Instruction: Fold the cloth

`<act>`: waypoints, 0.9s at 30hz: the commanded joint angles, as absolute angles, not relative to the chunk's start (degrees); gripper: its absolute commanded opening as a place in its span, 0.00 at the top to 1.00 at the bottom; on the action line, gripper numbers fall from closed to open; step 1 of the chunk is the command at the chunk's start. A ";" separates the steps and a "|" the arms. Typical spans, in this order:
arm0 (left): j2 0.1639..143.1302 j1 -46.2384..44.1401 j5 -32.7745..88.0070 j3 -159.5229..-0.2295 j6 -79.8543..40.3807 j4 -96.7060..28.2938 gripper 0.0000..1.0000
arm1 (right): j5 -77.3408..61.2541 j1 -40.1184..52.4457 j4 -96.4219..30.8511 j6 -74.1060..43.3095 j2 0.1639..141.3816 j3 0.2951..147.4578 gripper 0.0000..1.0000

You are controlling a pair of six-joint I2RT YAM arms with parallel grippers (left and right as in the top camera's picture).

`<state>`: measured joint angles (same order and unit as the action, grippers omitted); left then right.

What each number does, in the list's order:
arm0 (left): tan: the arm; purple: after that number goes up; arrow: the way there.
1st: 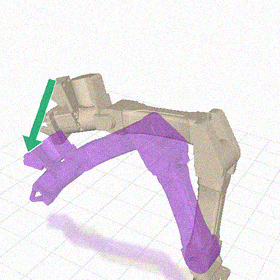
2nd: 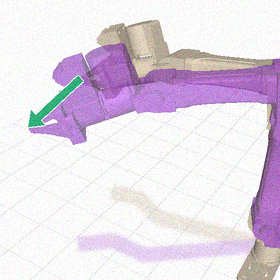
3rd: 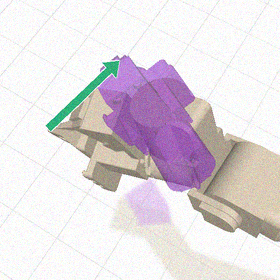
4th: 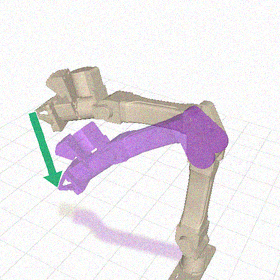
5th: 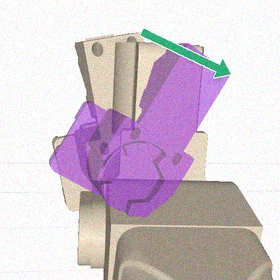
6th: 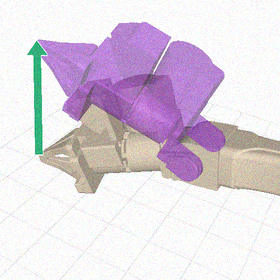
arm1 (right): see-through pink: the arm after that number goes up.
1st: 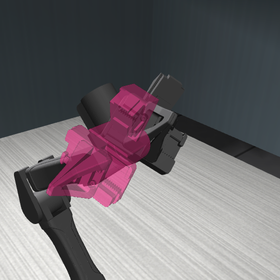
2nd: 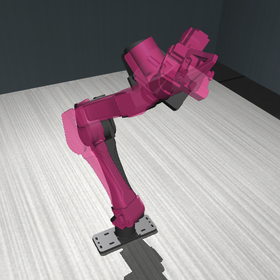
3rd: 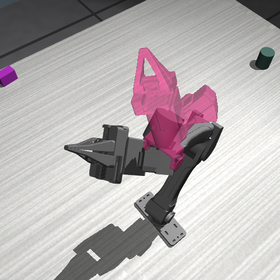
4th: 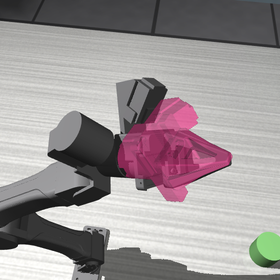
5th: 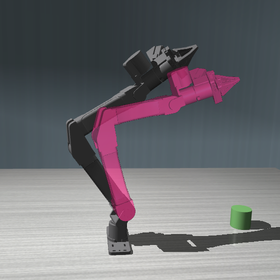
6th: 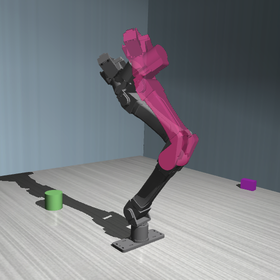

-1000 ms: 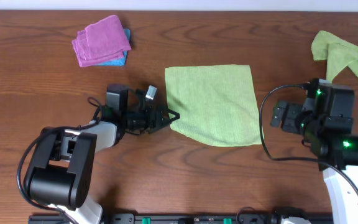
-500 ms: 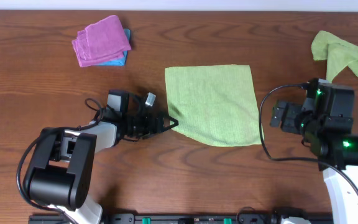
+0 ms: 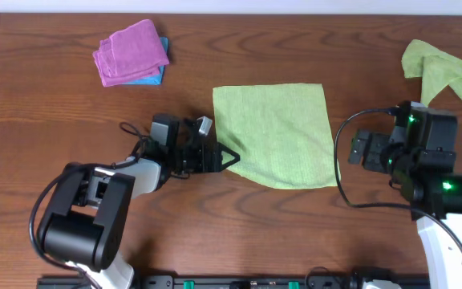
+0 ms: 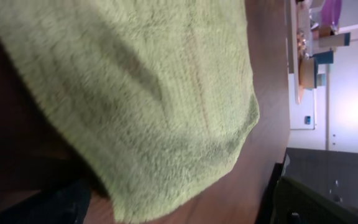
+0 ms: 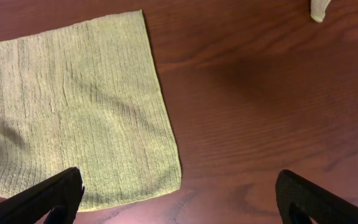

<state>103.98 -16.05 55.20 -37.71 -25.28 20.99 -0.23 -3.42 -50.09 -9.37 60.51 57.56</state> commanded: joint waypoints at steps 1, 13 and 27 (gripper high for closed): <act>109.25 -16.99 51.05 -37.26 -27.70 21.69 0.04 | -0.27 -3.77 -50.17 -8.40 60.29 57.30 0.01; 115.02 -19.94 57.08 -37.26 -33.01 27.73 0.03 | -0.27 -3.77 -50.11 -8.03 60.27 57.30 0.01; 115.00 -19.86 70.87 -37.26 -33.06 23.31 0.02 | -0.93 -3.77 -49.63 -8.03 60.27 57.30 0.01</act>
<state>111.63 -19.31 70.65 -39.66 -32.05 25.15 -0.34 -3.42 -49.87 -8.69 60.51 57.56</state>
